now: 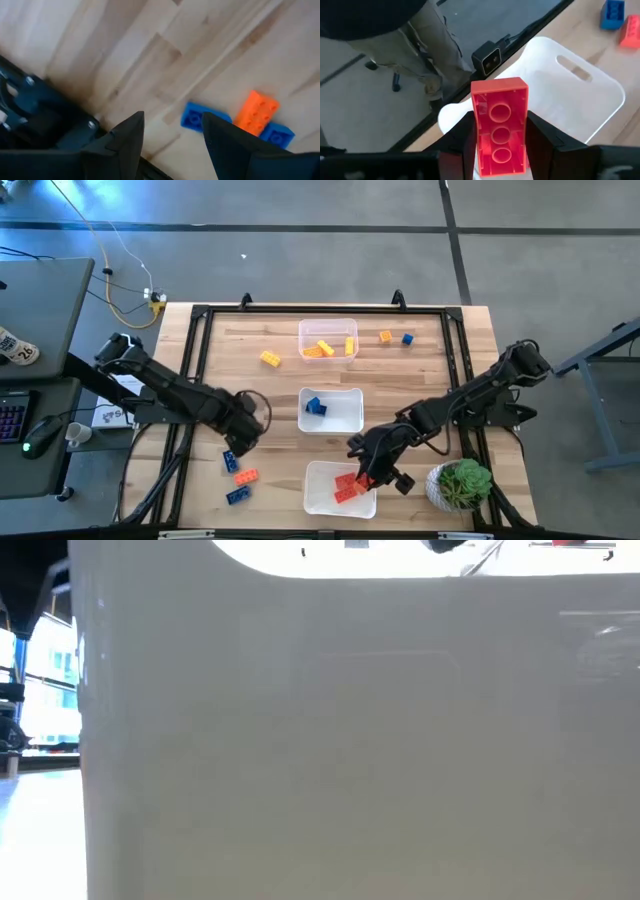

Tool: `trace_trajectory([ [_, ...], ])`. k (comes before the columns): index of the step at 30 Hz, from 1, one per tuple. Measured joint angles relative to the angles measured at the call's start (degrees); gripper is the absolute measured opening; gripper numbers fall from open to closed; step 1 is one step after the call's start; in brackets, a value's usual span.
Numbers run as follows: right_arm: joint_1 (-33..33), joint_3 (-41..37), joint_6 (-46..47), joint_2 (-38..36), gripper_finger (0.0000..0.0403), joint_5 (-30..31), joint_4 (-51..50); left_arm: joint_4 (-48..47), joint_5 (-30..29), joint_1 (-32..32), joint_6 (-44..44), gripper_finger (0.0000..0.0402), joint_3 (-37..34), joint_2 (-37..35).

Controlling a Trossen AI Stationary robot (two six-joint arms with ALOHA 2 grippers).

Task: Sort & place blocks by color
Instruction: Put the orange game piece into the bottom white bin, then put the blue game piece into the top white bin

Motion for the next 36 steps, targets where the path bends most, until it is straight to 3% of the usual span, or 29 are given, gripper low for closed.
trace_trajectory([
  [8,0.22,-0.01,-2.71,1.4,0.0108,0.88,3.26,-0.12,2.42,-9.3,-6.38,0.0186,0.0,0.0],
  [17,0.31,-0.04,12.19,5.67,0.0111,3.94,9.74,-6.24,2.16,-16.36,-12.1,0.0186,0.0,0.0],
  [22,0.26,-0.04,21.68,6.05,0.015,10.32,10.9,-6.64,2.16,-19.86,-13.06,0.0186,0.0,-0.25],
  [27,0.24,-0.04,28.13,6.05,0.0187,12.18,11.26,-6.65,1.94,-22.46,-7.88,0.0186,0.0,-0.26],
  [36,0.26,-0.04,37.61,6.05,0.0194,15.53,13.42,-6.66,-3.71,-25.43,13.4,0.0186,0.0,-0.26],
])
